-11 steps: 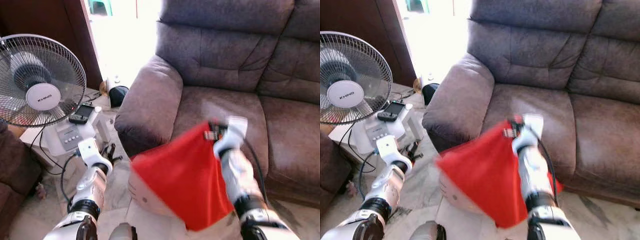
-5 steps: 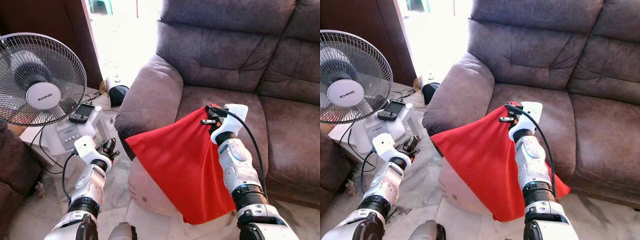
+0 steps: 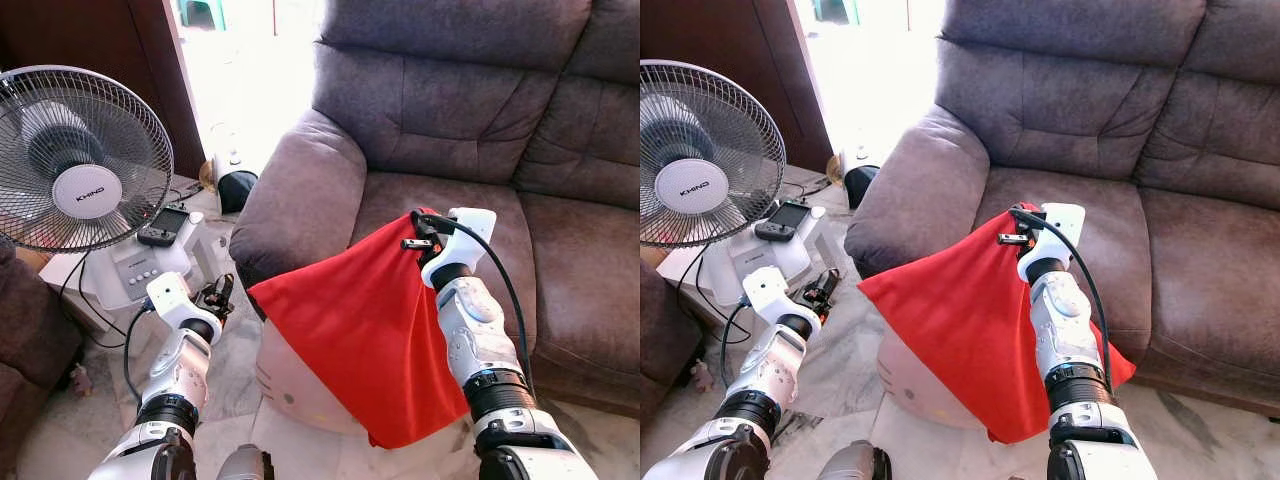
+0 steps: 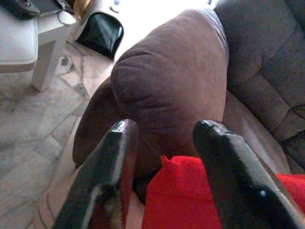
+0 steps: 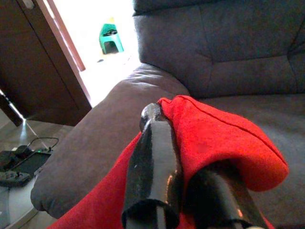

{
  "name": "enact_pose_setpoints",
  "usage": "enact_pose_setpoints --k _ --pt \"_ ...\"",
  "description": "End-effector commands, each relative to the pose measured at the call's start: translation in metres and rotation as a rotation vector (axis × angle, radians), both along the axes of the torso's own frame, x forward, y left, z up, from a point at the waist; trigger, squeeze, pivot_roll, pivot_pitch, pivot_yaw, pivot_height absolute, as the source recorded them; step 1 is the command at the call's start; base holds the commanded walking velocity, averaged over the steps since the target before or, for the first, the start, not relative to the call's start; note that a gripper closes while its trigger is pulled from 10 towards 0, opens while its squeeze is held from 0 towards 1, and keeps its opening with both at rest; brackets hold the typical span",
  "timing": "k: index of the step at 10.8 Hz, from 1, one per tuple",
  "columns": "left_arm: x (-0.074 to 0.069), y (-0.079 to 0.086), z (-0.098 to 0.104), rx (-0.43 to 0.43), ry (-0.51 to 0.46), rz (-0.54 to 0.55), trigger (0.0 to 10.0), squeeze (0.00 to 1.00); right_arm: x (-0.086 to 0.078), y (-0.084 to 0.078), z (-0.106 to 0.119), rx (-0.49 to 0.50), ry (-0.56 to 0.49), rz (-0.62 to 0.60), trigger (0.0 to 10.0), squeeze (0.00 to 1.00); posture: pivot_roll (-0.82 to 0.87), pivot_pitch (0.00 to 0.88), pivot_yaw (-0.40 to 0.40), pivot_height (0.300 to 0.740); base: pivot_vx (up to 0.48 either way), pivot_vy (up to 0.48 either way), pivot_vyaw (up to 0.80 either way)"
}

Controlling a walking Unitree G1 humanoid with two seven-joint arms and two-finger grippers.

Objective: Move the pillow to the sofa from floor

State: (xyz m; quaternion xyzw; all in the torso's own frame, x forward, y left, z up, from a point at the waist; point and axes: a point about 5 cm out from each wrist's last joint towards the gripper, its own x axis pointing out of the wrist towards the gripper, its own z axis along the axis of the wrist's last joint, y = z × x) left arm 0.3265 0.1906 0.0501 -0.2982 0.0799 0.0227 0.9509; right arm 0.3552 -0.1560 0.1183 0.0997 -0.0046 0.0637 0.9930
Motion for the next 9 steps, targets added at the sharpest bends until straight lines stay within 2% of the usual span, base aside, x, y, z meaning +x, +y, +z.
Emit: enact_pose_setpoints --k 1,4,5,8,9 --pt "0.002 -0.003 0.003 -0.001 -0.005 -0.017 10.0 1.0 0.009 0.003 0.046 -0.001 -0.192 0.01 10.0 0.0 0.09 0.062 -0.044 0.693 0.0 0.0 0.0" --pt "0.002 -0.003 0.003 -0.001 -0.005 -0.017 10.0 1.0 0.009 0.003 0.046 -0.001 -0.192 0.01 10.0 0.0 0.09 0.062 -0.044 0.693 0.0 0.0 0.0" --pt "0.018 -0.029 0.002 -0.284 0.176 -0.121 10.0 0.0 0.003 0.028 0.084 0.027 -0.263 0.126 10.0 0.0 0.07 0.076 -0.037 0.693 0.0 0.0 0.0" --pt "0.019 -0.034 0.002 -0.271 0.185 -0.126 10.0 0.0 0.001 0.035 0.08 0.014 -0.245 0.171 10.0 0.0 0.07 0.08 -0.037 0.693 0.0 0.0 0.0" --pt "0.02 -0.031 0.002 -0.242 0.202 -0.117 10.0 0.0 -0.002 0.037 0.083 0.014 -0.232 0.187 10.0 0.0 0.06 0.081 -0.035 0.693 0.0 0.0 0.0"
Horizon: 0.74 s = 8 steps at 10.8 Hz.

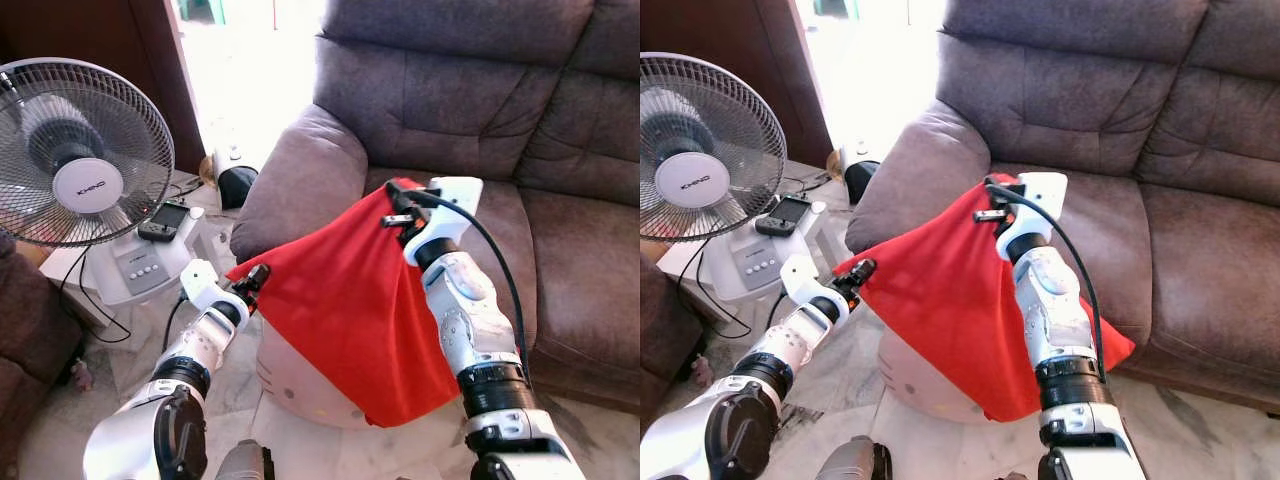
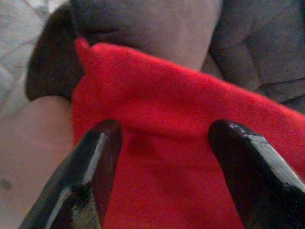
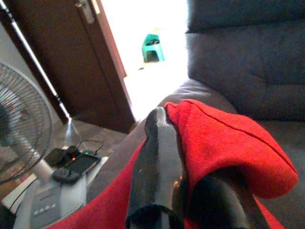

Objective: Move the pillow to the sofa from floor

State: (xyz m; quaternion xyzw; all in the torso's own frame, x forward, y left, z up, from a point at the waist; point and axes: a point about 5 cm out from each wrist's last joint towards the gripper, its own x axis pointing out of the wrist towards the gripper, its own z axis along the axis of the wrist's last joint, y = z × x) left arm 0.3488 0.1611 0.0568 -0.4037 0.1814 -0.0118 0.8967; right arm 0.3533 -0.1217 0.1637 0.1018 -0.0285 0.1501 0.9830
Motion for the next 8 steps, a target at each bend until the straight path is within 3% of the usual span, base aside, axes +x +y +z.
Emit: enact_pose_setpoints --k 1,2,4,5,7,8 --pt "0.0 0.002 -0.002 0.017 0.025 0.016 10.0 0.0 -0.002 0.003 0.039 0.016 -0.164 0.024 10.0 0.0 0.06 0.081 -0.034 0.693 0.0 0.0 0.0" --pt "0.004 0.009 0.006 -0.014 0.006 0.076 10.0 0.0 -0.003 0.001 0.04 0.014 -0.161 0.018 10.0 0.0 0.07 0.082 -0.034 0.693 0.0 0.0 0.0" --pt "0.002 0.016 0.002 0.02 0.038 0.108 10.0 0.0 -0.003 0.002 0.041 0.023 -0.159 0.02 10.0 0.0 0.07 0.084 -0.033 0.693 0.0 0.0 0.0" --pt "0.002 0.02 0.003 -0.005 0.022 0.139 10.0 0.0 -0.004 0.002 0.042 0.024 -0.157 0.02 10.0 0.0 0.07 0.083 -0.033 0.693 0.0 0.0 0.0" --pt "0.002 0.021 0.003 -0.009 0.023 0.137 10.0 0.0 -0.004 0.002 0.043 0.023 -0.157 0.021 10.0 0.0 0.07 0.084 -0.032 0.693 0.0 0.0 0.0" --pt "0.001 0.021 0.002 -0.016 0.03 0.136 10.0 0.09 -0.004 0.002 0.044 0.024 -0.159 0.022 10.0 0.0 0.07 0.084 -0.032 0.693 0.0 0.0 0.0"
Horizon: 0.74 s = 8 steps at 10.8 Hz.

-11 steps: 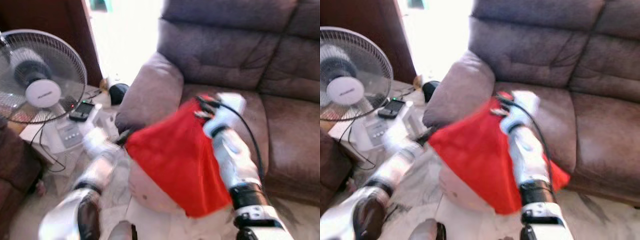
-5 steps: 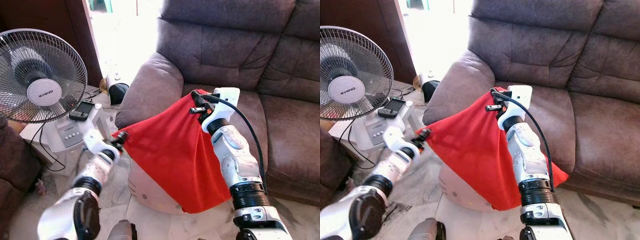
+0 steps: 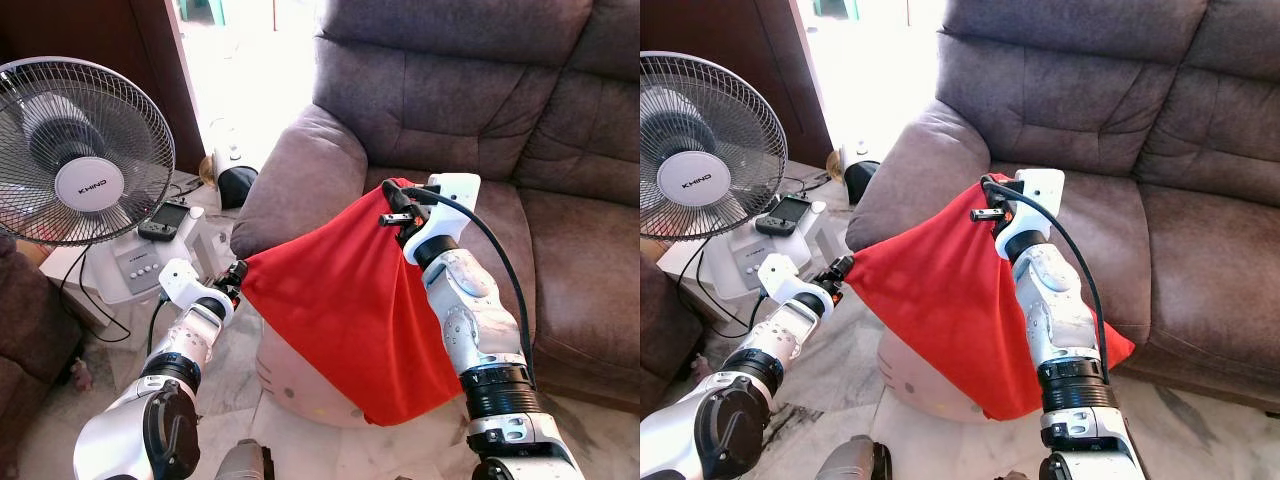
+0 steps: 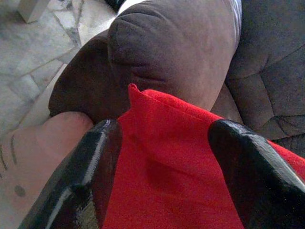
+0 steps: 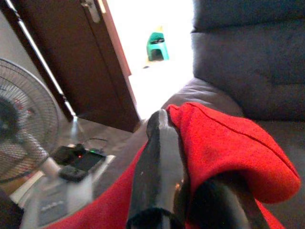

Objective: Move the pillow to the sofa from floor

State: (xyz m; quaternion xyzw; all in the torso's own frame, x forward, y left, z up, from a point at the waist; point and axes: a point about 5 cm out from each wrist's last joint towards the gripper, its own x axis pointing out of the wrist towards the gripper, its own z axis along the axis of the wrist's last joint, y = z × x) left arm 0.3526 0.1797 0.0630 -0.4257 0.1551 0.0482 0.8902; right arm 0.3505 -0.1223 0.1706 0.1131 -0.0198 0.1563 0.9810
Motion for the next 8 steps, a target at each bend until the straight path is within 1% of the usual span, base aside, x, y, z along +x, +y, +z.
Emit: enact_pose_setpoints --k 1,2,3,4,5,7,8 --pt "-0.004 0.001 -0.005 -0.019 0.006 0.024 10.0 0.02 -0.006 0.004 0.05 0.054 -0.195 0.061 10.0 0.0 0.06 0.088 -0.032 0.693 0.0 0.0 0.0" --pt "-0.003 0.004 -0.003 -0.024 -0.01 0.046 10.0 0.0 -0.009 0.006 0.051 0.043 -0.195 0.1 10.0 0.0 0.06 0.088 -0.032 0.693 0.0 0.0 0.0" --pt "-0.001 0.008 0.001 -0.032 -0.036 0.073 10.0 0.0 -0.013 0.008 0.048 0.023 -0.183 0.151 10.0 0.0 0.06 0.091 -0.032 0.693 0.0 0.0 0.0" --pt "-0.001 0.01 0.002 -0.044 -0.046 0.074 10.0 0.0 -0.015 0.008 0.046 0.037 -0.168 0.168 10.0 0.0 0.06 0.091 -0.031 0.693 0.0 0.0 0.0" --pt "-0.002 0.011 0.001 -0.038 -0.056 0.069 10.0 0.0 -0.019 0.008 0.047 0.065 -0.157 0.19 10.0 0.0 0.06 0.089 -0.03 0.693 0.0 0.0 0.0" --pt "-0.001 0.014 0.005 -0.057 -0.099 0.093 10.0 0.0 -0.02 0.007 0.045 0.049 -0.147 0.205 10.0 0.0 0.06 0.087 -0.031 0.693 0.0 0.0 0.0" --pt "-0.003 0.014 0.002 -0.055 -0.077 0.087 10.0 0.0 -0.02 0.007 0.046 0.049 -0.147 0.207 10.0 0.0 0.06 0.087 -0.029 0.693 0.0 0.0 0.0"
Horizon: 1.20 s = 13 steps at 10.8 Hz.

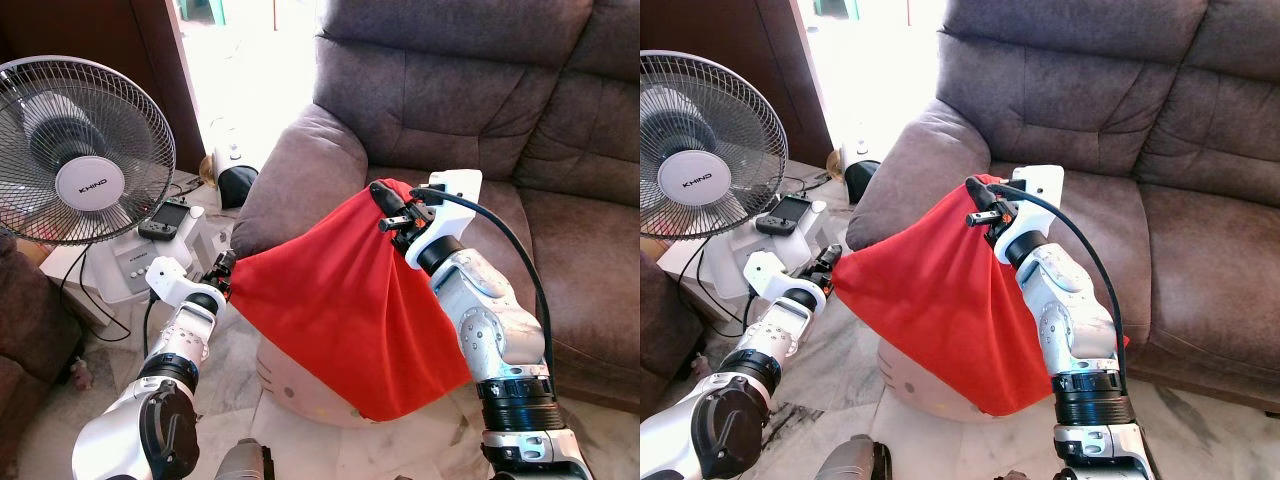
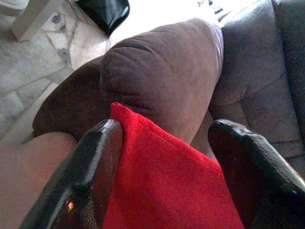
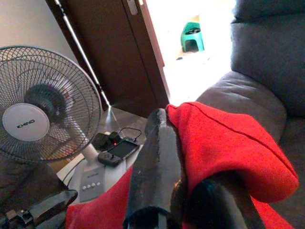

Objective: Move the pillow to the sofa from floor

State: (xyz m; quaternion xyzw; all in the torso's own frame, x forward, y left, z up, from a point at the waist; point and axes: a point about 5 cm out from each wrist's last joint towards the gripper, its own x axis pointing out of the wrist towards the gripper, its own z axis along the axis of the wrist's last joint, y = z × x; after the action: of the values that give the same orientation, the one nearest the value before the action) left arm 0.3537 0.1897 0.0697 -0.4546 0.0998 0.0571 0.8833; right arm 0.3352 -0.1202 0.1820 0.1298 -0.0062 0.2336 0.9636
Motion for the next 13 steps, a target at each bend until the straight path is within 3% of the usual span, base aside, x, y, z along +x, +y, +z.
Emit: enact_pose_setpoints --k 1,2,7,8,10,11,12,13 --pt "-0.006 0.002 -0.009 -0.017 0.035 -0.004 10.0 0.0 -0.005 0.005 0.035 0.032 -0.162 0.045 10.0 0.0 0.06 0.087 -0.028 0.693 0.0 0.0 0.0" --pt "-0.009 -0.003 -0.015 -0.007 0.078 -0.04 10.0 0.0 -0.006 0.005 0.04 0.037 -0.169 0.046 10.0 0.0 0.06 0.09 -0.025 0.693 0.0 0.0 0.0" --pt "-0.006 -0.007 -0.015 0.004 0.113 -0.046 10.0 0.0 -0.013 0.004 0.058 0.126 -0.207 0.093 10.0 0.0 0.05 0.095 -0.023 0.693 0.0 0.0 0.0" --pt "-0.009 -0.011 -0.021 -0.014 0.174 -0.047 10.0 0.0 -0.015 0.002 0.064 0.146 -0.216 0.101 10.0 0.0 0.04 0.098 -0.021 0.693 0.0 0.0 0.0" --pt "-0.012 -0.013 -0.026 0.006 0.203 -0.055 10.0 0.0 -0.016 0.001 0.065 0.149 -0.214 0.1 10.0 0.0 0.04 0.099 -0.023 0.693 0.0 0.0 0.0" --pt "-0.013 -0.014 -0.027 -0.003 0.203 -0.066 1.2 0.0 -0.015 0.0 0.065 0.156 -0.209 0.099 10.0 0.0 0.04 0.1 -0.025 0.693 0.0 0.0 0.0" --pt "-0.014 -0.015 -0.029 0.003 0.219 -0.073 0.0 0.0 -0.015 0.001 0.065 0.159 -0.207 0.102 10.0 0.0 0.04 0.099 -0.025 0.693 0.0 0.0 0.0" --pt "-0.016 -0.013 -0.03 -0.005 0.227 -0.065 0.0 0.0 -0.015 0.002 0.065 0.16 -0.206 0.106 10.0 0.0 0.04 0.099 -0.026 0.693 0.0 0.0 0.0"
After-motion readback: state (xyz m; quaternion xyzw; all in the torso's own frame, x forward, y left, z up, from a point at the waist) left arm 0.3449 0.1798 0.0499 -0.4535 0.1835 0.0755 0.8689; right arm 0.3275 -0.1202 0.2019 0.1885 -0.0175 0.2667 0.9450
